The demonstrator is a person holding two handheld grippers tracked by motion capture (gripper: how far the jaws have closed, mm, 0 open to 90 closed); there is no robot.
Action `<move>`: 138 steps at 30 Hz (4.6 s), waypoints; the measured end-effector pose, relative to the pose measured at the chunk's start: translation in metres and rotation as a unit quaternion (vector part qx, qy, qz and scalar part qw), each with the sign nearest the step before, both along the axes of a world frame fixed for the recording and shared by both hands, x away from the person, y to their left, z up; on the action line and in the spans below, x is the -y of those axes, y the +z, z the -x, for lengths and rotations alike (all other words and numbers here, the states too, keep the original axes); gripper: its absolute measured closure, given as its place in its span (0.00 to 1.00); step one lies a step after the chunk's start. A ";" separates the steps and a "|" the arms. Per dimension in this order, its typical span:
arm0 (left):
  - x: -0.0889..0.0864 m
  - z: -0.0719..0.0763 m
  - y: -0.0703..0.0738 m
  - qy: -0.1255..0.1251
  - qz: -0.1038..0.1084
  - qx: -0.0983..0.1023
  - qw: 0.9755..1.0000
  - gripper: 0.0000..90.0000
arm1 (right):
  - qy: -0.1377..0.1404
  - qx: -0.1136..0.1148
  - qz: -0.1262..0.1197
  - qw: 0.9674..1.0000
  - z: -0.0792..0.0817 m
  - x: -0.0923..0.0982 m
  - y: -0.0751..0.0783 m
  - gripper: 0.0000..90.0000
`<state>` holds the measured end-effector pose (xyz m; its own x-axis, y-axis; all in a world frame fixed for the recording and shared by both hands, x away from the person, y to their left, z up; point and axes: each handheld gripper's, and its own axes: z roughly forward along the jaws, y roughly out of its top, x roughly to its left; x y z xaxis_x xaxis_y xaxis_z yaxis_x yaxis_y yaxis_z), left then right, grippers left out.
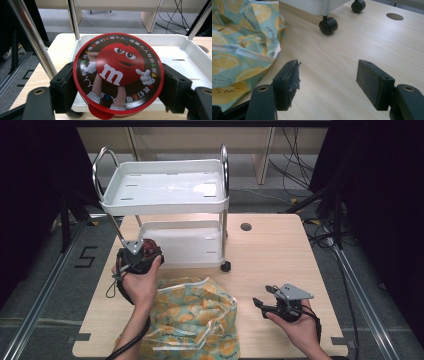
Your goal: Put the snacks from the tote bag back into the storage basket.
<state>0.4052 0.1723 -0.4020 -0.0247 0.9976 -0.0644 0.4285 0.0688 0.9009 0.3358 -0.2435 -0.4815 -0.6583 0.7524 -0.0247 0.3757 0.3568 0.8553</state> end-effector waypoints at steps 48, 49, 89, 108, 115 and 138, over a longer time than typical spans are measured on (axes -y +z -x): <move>0.002 -0.018 -0.006 0.024 -0.003 -0.004 1.000 0.28 | 0.003 0.007 0.003 1.000 -0.002 0.000 0.000 0.39; 0.002 -0.018 -0.006 0.024 -0.003 -0.004 1.000 0.28 | 0.003 0.007 0.003 1.000 -0.002 0.000 0.000 0.39; 0.003 -0.029 -0.011 0.027 0.003 -0.014 1.000 0.28 | -0.006 -0.015 -0.007 1.000 0.002 -0.001 0.001 0.39; 0.003 -0.034 -0.013 0.029 0.003 -0.018 0.999 0.28 | 0.011 0.011 0.000 1.000 -0.002 0.000 0.000 0.39; 0.005 -0.035 -0.012 0.027 0.004 -0.016 1.000 0.28 | 0.005 0.010 0.003 1.000 -0.001 0.000 0.001 0.39; 0.003 -0.040 -0.015 0.031 -0.009 -0.034 0.999 0.28 | 0.007 0.009 0.002 1.000 -0.001 -0.001 0.002 0.39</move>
<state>0.4447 0.1696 -0.4172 -0.0907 0.9949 -0.0431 0.4836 0.0819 0.8715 0.3366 -0.2429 -0.4799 -0.6685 0.7427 -0.0397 0.3558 0.3662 0.8599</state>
